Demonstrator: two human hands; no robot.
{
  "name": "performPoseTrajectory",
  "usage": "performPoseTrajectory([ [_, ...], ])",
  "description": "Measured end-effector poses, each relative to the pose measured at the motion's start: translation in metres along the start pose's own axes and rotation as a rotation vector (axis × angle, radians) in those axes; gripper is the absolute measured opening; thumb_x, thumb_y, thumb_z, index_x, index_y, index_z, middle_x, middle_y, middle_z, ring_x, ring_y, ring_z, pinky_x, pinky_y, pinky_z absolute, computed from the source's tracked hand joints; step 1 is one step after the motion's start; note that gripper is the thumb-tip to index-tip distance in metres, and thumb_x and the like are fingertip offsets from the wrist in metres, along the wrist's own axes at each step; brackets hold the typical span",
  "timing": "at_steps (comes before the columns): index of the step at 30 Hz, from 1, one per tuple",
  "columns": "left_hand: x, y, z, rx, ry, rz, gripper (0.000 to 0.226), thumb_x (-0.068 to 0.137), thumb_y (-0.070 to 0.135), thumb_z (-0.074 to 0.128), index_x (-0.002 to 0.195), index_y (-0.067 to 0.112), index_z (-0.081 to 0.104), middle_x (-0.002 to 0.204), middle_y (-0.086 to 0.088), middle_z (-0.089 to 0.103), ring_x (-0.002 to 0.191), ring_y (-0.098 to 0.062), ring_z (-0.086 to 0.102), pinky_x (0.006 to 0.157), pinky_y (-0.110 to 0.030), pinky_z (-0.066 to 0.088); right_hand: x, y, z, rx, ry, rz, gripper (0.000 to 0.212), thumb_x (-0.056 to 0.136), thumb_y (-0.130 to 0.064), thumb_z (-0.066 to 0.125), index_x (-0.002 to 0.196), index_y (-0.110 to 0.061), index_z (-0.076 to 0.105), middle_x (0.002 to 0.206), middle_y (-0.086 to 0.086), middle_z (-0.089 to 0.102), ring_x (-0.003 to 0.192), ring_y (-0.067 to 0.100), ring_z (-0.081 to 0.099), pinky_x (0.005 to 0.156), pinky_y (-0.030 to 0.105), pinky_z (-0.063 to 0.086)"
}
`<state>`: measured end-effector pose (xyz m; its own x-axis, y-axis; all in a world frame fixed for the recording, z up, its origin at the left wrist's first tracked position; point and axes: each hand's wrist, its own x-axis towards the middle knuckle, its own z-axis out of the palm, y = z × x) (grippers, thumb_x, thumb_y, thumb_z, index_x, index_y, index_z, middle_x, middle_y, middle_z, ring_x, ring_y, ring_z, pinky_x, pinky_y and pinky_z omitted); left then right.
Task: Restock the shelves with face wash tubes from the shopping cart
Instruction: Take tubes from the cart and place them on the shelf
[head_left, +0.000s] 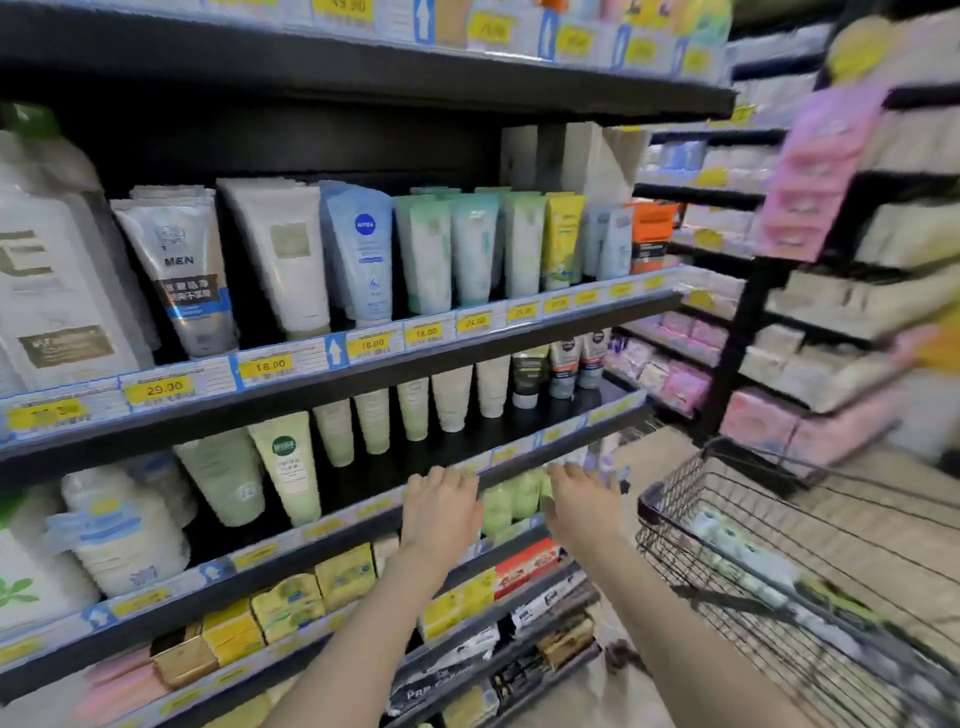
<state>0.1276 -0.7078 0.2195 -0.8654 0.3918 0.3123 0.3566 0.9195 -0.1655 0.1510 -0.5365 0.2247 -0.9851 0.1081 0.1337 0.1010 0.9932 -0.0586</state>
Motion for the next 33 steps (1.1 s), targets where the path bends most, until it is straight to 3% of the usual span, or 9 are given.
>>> performPoseTrajectory([
  [2, 0.017, 0.036, -0.004, -0.042, -0.002, 0.077, 0.031, 0.048, 0.04, 0.085, 0.07, 0.022, 0.071, 0.065, 0.007, 0.065, 0.064, -0.015, 0.063, 0.056, -0.026, 0.047, -0.008, 0.036, -0.002, -0.001, -0.014, 0.073, 0.045, 0.096, -0.029, 0.042, 0.138, -0.015, 0.035, 0.137, 0.005, 0.046, 0.13, 0.025, 0.04, 0.111, 0.047, 0.023],
  [5, 0.038, 0.092, -0.009, -0.089, -0.065, 0.17, 0.03, 0.085, 0.04, 0.055, 0.107, 0.02, 0.063, 0.105, 0.003, 0.064, 0.105, -0.019, 0.056, 0.087, -0.034, 0.041, -0.02, 0.088, -0.004, 0.006, -0.019, 0.19, 0.042, 0.095, -0.028, 0.042, 0.135, -0.018, 0.037, 0.132, 0.003, 0.05, 0.125, 0.024, 0.043, 0.105, 0.042, 0.028],
  [7, 0.055, 0.131, -0.004, -0.124, -0.085, 0.264, 0.035, 0.097, 0.032, 0.039, 0.125, 0.015, 0.049, 0.124, -0.003, 0.055, 0.12, -0.025, 0.045, 0.096, -0.038, 0.033, -0.027, 0.124, -0.001, -0.002, -0.027, 0.26, 0.035, 0.092, -0.03, 0.043, 0.126, -0.019, 0.044, 0.126, 0.002, 0.052, 0.121, 0.024, 0.046, 0.1, 0.039, 0.032],
  [13, 0.101, 0.232, 0.009, -0.148, -0.162, 0.383, 0.032, 0.097, 0.029, 0.037, 0.125, 0.015, 0.045, 0.127, -0.005, 0.052, 0.12, -0.027, 0.046, 0.097, -0.041, 0.034, -0.033, 0.223, 0.009, 0.022, -0.065, 0.449, 0.037, 0.093, -0.027, 0.044, 0.129, -0.017, 0.044, 0.13, 0.003, 0.052, 0.119, 0.025, 0.049, 0.103, 0.043, 0.033],
  [21, 0.166, 0.338, 0.049, -0.164, -0.253, 0.46, 0.034, 0.098, 0.031, 0.036, 0.127, 0.015, 0.046, 0.13, -0.007, 0.05, 0.123, -0.025, 0.042, 0.099, -0.038, 0.033, -0.009, 0.35, 0.045, 0.071, -0.12, 0.515, 0.042, 0.094, -0.03, 0.044, 0.134, -0.02, 0.041, 0.13, 0.001, 0.053, 0.119, 0.023, 0.049, 0.101, 0.039, 0.037],
  [27, 0.2, 0.387, 0.084, -0.136, -0.364, 0.448, 0.036, 0.096, 0.022, 0.04, 0.132, 0.017, 0.043, 0.134, -0.007, 0.049, 0.126, -0.025, 0.041, 0.103, -0.042, 0.033, 0.015, 0.401, 0.078, 0.089, -0.227, 0.523, 0.044, 0.094, -0.03, 0.044, 0.136, -0.017, 0.039, 0.13, 0.006, 0.052, 0.118, 0.026, 0.05, 0.104, 0.043, 0.037],
  [33, 0.239, 0.427, 0.129, -0.101, -0.448, 0.473, 0.04, 0.096, 0.022, 0.042, 0.135, 0.015, 0.04, 0.137, -0.008, 0.048, 0.129, -0.024, 0.041, 0.109, -0.046, 0.03, 0.05, 0.44, 0.118, 0.177, -0.31, 0.535, 0.043, 0.095, -0.028, 0.044, 0.134, -0.012, 0.039, 0.127, 0.011, 0.052, 0.115, 0.03, 0.049, 0.092, 0.041, 0.044],
])
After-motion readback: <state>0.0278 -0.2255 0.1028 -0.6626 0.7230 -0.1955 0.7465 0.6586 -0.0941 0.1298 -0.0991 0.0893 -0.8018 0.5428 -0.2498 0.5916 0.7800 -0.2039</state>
